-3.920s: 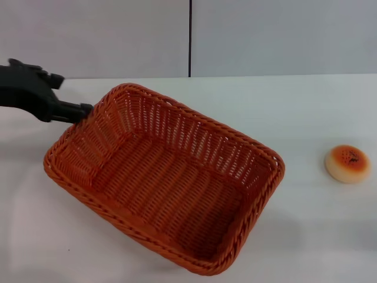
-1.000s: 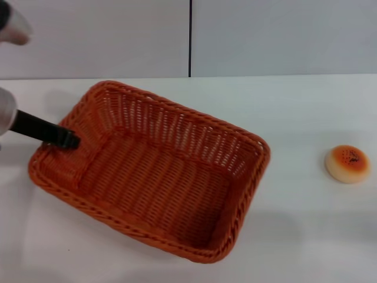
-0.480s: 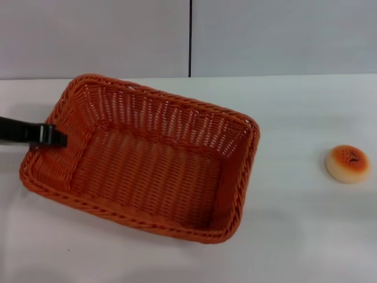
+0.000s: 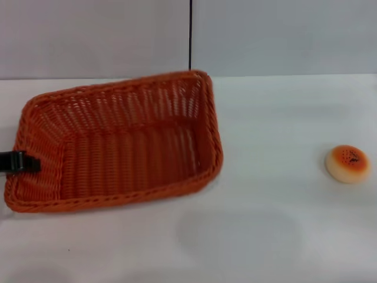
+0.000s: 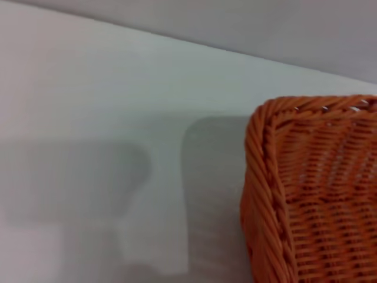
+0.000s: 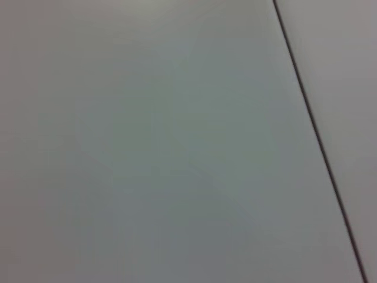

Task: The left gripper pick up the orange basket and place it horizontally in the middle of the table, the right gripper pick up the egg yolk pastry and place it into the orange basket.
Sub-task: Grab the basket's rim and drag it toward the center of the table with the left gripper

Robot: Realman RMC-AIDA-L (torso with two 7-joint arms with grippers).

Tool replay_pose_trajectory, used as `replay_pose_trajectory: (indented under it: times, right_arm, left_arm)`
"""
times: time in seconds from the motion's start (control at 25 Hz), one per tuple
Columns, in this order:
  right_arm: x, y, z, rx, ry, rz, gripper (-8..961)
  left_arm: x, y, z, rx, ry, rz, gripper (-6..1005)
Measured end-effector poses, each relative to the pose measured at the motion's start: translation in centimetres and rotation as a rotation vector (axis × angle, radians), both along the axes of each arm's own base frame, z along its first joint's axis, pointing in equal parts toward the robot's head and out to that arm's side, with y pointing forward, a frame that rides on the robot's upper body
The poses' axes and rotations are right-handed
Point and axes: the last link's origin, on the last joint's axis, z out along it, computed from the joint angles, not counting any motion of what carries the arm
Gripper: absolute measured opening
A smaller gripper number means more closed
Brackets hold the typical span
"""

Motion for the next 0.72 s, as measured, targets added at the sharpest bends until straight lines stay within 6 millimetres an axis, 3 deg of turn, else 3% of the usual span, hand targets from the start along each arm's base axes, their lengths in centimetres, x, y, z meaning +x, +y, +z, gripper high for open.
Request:
replay_pose_trajectory:
  times: [0.36,0.72]
  right_arm:
    - [-0.8,0.7,-0.6,-0.040,-0.021,0.026,584]
    - [-0.7,0.9,-0.5,-0.037,-0.020,0.013,584]
  left_arm:
    - [-1.1,-0.7,-1.1,0.023,-0.051,0.030,153]
    - [1.2,1.2,-1.5,-0.003,-0.047,-0.060,154]
